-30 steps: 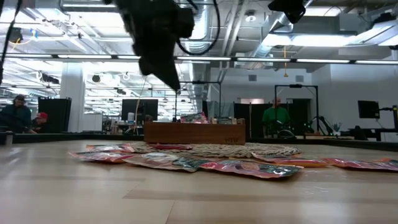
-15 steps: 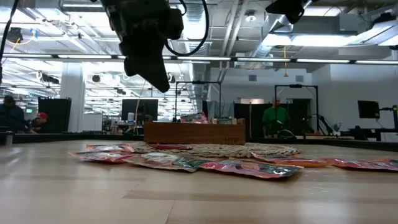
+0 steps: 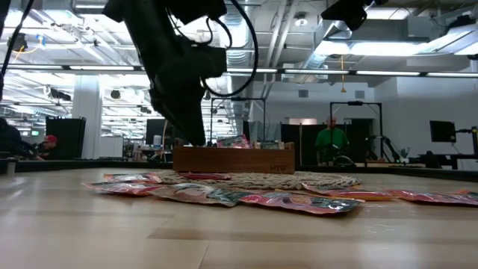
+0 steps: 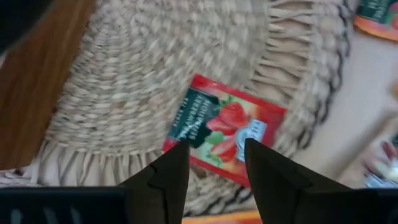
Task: Pick & Place Tea
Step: Put the red tea bag into the middle section of the wooden organizer
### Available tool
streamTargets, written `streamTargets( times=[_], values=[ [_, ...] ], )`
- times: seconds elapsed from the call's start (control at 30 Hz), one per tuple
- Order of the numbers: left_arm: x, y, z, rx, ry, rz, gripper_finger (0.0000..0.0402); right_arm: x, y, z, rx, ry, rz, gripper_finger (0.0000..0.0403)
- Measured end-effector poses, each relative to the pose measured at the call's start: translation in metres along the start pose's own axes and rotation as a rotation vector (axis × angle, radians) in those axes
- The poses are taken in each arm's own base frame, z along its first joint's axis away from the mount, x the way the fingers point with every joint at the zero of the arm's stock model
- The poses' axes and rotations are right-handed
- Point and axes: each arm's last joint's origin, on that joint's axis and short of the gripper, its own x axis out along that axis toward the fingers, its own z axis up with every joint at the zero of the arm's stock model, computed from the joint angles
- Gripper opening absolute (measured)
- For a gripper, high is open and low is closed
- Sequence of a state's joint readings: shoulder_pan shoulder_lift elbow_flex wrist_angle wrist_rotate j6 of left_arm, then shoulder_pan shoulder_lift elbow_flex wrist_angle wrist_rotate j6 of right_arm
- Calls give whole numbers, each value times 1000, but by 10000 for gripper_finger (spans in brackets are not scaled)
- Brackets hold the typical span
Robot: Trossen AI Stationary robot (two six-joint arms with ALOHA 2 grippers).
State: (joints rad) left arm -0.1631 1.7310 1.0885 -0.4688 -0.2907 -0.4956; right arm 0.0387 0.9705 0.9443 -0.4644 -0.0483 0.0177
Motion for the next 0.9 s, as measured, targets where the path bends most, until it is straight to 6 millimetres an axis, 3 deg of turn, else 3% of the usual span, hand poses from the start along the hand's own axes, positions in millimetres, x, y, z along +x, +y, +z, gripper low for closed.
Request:
streamTargets(
  times=[0.3, 0.9],
  values=[
    [3, 0, 2, -29, -32, 26, 153, 0, 0, 0, -1, 2, 0, 224],
    [67, 7, -10, -135, 165, -20, 155, 0, 0, -1, -10, 13, -1, 224]
  ],
)
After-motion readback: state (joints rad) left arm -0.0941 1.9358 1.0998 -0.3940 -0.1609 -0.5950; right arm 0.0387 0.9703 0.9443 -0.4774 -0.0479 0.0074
